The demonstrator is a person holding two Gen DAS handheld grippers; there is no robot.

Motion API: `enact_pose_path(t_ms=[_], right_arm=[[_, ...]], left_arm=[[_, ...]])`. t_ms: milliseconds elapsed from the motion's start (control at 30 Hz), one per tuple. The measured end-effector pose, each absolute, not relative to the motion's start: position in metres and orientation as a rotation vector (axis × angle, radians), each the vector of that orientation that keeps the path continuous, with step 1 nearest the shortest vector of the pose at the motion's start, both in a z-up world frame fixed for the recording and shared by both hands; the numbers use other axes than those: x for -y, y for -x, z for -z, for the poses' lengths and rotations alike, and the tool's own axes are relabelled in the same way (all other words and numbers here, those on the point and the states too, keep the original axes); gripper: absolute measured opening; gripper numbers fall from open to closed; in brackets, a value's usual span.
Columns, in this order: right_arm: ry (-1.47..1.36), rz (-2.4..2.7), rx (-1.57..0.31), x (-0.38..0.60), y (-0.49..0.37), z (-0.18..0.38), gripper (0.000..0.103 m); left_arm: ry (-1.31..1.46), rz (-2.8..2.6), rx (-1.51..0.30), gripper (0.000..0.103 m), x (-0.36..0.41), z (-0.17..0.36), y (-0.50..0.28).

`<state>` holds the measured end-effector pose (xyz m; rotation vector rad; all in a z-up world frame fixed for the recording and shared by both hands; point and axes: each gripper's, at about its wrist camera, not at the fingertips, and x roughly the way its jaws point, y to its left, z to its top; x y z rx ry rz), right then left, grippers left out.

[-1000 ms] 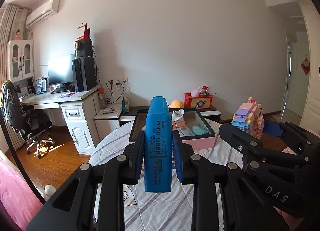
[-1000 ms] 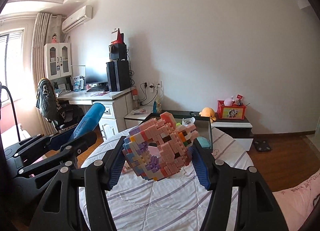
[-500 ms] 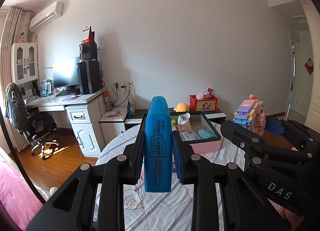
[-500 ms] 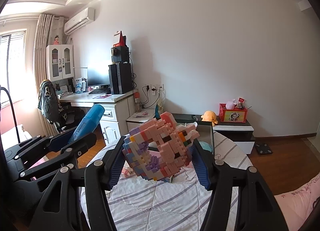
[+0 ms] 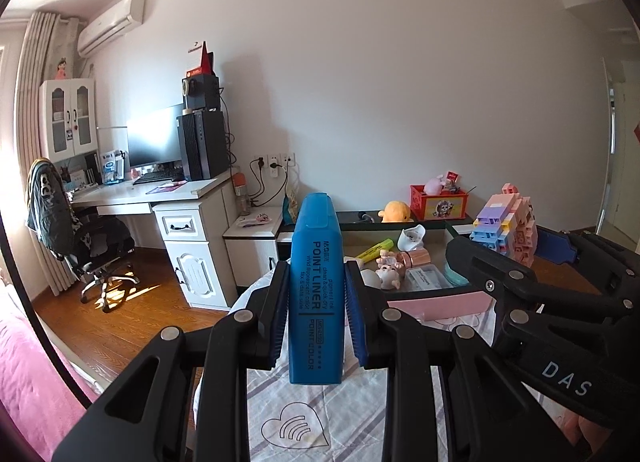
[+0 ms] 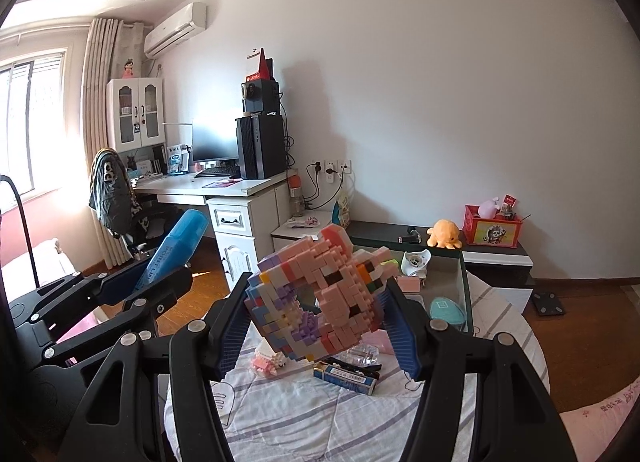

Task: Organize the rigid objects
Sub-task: 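Carry the blue highlighter into the pink box with the left tool while the right tool carries the block heart, then open both tools and withdraw them from the pink box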

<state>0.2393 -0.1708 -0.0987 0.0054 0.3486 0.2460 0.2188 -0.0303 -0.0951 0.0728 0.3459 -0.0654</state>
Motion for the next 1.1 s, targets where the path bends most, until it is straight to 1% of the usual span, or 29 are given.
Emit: enact_pose_path(t_ms=[300,467,600,767,900,967,1000,1033,1067,1100], right_arm=[[0.007,-0.198,-0.399,0.183,-0.319,0.110,0.063],[0.014,-0.150,-0.461,0.203,-0.376,0.124,0.063],[0.003,-0.109,-0.535,0.222,-0.415,0.143,0.063],[0.004,-0.078,-0.650,0.238,-0.447,0.177,0.063],[-0.008,-0.084,-0.693,0.244,-0.459,0.195,0.063],[-0.012,-0.087,-0.709,0.245,-0.464,0.199,0.063],[-0.015,-0.083,-0.719,0.246,-0.466,0.201,0.064],[-0.017,-0.075,-0.717,0.247,-0.466,0.201,0.065],[-0.016,-0.065,-0.711,0.247,-0.463,0.200,0.069],[-0.017,-0.053,-0.707,0.248,-0.461,0.197,0.075]], left_arm=[[-0.095,0.130,-0.407,0.027,0.060,0.110,-0.319],[-0.136,0.159,-0.485,0.027,0.088,0.126,-0.389],[-0.147,0.213,-0.586,0.027,0.111,0.150,-0.439],[-0.174,0.221,-0.688,0.027,0.127,0.186,-0.473],[-0.191,0.208,-0.725,0.028,0.131,0.201,-0.483],[-0.199,0.185,-0.730,0.032,0.132,0.204,-0.484],[-0.198,0.174,-0.728,0.040,0.133,0.203,-0.483],[-0.194,0.160,-0.721,0.050,0.131,0.202,-0.482],[-0.190,0.144,-0.713,0.055,0.124,0.199,-0.482],[-0.182,0.129,-0.702,0.066,0.120,0.196,-0.479]])
